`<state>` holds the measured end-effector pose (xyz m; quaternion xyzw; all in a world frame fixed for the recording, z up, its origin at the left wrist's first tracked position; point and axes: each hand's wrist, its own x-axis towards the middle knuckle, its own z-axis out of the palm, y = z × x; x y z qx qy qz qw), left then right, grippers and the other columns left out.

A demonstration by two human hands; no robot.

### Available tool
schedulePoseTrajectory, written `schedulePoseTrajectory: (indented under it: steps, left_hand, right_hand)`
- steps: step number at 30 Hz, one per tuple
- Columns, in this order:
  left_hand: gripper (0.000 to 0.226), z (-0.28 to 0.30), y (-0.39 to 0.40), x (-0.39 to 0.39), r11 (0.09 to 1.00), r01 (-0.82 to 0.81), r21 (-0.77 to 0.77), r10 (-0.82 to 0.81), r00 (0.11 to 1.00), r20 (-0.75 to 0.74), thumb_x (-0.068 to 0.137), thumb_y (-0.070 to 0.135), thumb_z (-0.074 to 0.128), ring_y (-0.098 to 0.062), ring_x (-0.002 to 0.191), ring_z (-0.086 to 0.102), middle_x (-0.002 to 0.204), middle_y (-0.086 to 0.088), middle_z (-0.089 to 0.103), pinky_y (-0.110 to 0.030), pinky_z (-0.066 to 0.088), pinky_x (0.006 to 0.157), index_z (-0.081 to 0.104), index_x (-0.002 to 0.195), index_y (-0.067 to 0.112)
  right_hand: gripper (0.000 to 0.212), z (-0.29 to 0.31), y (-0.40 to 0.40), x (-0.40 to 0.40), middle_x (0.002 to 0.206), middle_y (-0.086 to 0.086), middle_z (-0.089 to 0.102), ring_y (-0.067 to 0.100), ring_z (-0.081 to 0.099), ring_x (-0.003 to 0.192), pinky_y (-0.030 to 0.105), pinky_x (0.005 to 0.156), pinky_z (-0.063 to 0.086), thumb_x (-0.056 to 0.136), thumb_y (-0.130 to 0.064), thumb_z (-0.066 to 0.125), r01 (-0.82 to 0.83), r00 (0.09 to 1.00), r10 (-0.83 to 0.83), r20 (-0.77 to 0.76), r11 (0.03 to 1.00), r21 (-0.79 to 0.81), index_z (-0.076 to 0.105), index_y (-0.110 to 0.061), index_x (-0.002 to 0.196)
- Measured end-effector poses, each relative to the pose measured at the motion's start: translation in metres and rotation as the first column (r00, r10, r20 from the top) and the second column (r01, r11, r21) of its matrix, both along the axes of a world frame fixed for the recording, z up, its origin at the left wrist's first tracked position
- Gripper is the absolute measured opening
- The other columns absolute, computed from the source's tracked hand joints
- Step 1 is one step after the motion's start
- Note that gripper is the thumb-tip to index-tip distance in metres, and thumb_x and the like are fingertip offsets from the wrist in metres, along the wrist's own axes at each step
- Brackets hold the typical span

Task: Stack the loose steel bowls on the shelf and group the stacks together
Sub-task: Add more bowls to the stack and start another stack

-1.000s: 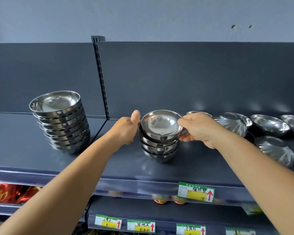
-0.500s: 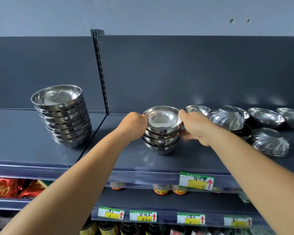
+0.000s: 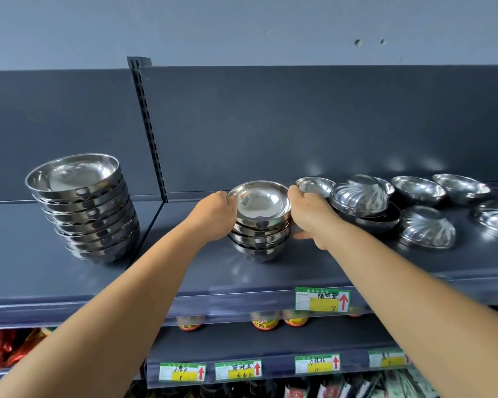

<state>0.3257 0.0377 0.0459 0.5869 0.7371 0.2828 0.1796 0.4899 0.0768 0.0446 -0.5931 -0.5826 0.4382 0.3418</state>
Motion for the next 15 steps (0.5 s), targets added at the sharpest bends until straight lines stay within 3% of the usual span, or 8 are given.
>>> schedulePoseTrajectory:
  steps: [3, 5, 7, 9, 12, 13, 15]
  left_hand:
    - [0.036, 0.006, -0.002, 0.002, 1.0, 0.022, 0.004, -0.021, 0.995, -0.094, 0.101, 0.034, 0.029, -0.016, 0.059, 0.037, 0.068, 0.0, 0.043, -0.031, 0.028, 0.051, 0.035, 0.072, 0.014]
    - [0.033, 0.012, -0.003, 0.006, 0.998, 0.049, 0.048, -0.04, 0.986, -0.162, 0.101, 0.034, 0.031, -0.021, 0.064, 0.042, 0.07, -0.002, 0.045, -0.033, 0.028, 0.055, 0.035, 0.077, 0.012]
    - [0.029, 0.021, -0.005, 0.014, 0.991, 0.099, 0.087, -0.07, 0.954, -0.291, 0.101, 0.032, 0.032, -0.029, 0.083, 0.05, 0.086, -0.007, 0.053, -0.034, 0.034, 0.065, 0.042, 0.092, 0.007]
    - [0.034, 0.031, -0.006, 0.028, 0.979, 0.164, 0.123, -0.102, 0.911, -0.401, 0.101, 0.03, 0.033, -0.031, 0.106, 0.051, 0.114, -0.009, 0.057, -0.035, 0.039, 0.08, 0.048, 0.113, 0.003]
    - [0.041, 0.04, -0.006, 0.054, 0.954, 0.253, 0.161, -0.147, 0.862, -0.485, 0.099, 0.03, 0.038, -0.027, 0.122, 0.048, 0.133, -0.008, 0.053, -0.035, 0.04, 0.092, 0.046, 0.13, 0.005]
    - [0.042, 0.041, -0.004, 0.063, 0.945, 0.284, 0.161, -0.171, 0.85, -0.498, 0.099, 0.031, 0.04, -0.026, 0.122, 0.049, 0.134, -0.007, 0.053, -0.035, 0.04, 0.093, 0.045, 0.132, 0.006]
    - [0.043, 0.04, 0.002, 0.083, 0.93, 0.339, 0.144, -0.224, 0.83, -0.511, 0.097, 0.033, 0.044, -0.025, 0.121, 0.05, 0.133, -0.006, 0.053, -0.036, 0.042, 0.094, 0.045, 0.132, 0.008]
  right_hand:
    - [0.043, 0.002, -0.001, 0.003, 0.084, 0.001, 0.053, 0.025, 0.057, 0.097, 0.044, 0.092, 0.051, 0.097, -0.042, 0.028, -0.016, 0.997, 0.014, 0.081, 1.0, 0.024, 0.059, -0.012, 0.101]
    - [0.044, 0.006, -0.004, 0.007, 0.077, 0.001, 0.046, 0.018, 0.051, 0.075, 0.033, 0.075, 0.046, 0.097, -0.041, 0.025, -0.059, 0.984, 0.041, 0.176, 0.993, 0.1, 0.054, -0.014, 0.078]
    - [0.039, 0.011, -0.007, 0.013, 0.067, 0.0, 0.037, 0.016, 0.035, 0.062, 0.032, 0.06, 0.031, 0.098, -0.032, 0.023, -0.145, 0.955, 0.08, 0.285, 0.965, 0.218, 0.033, -0.016, 0.064]
    - [0.034, 0.018, -0.008, 0.023, 0.066, -0.001, 0.035, 0.017, 0.031, 0.062, 0.033, 0.057, 0.027, 0.099, -0.025, 0.022, -0.222, 0.909, 0.081, 0.408, 0.925, 0.31, 0.028, -0.016, 0.067]
    - [0.032, 0.027, -0.007, 0.047, 0.085, 0.003, 0.054, 0.026, 0.049, 0.085, 0.038, 0.071, 0.039, 0.1, -0.026, 0.025, -0.268, 0.856, 0.022, 0.517, 0.873, 0.407, 0.046, -0.009, 0.082]
    - [0.034, 0.03, -0.006, 0.057, 0.106, 0.006, 0.06, 0.029, 0.052, 0.103, 0.04, 0.085, 0.041, 0.101, -0.028, 0.027, -0.272, 0.84, 0.005, 0.542, 0.869, 0.414, 0.054, -0.007, 0.1]
    - [0.044, 0.035, -0.003, 0.079, 0.144, 0.003, 0.046, 0.024, 0.041, 0.132, 0.036, 0.104, 0.032, 0.101, -0.033, 0.029, -0.268, 0.812, -0.022, 0.584, 0.874, 0.405, 0.048, -0.014, 0.136]
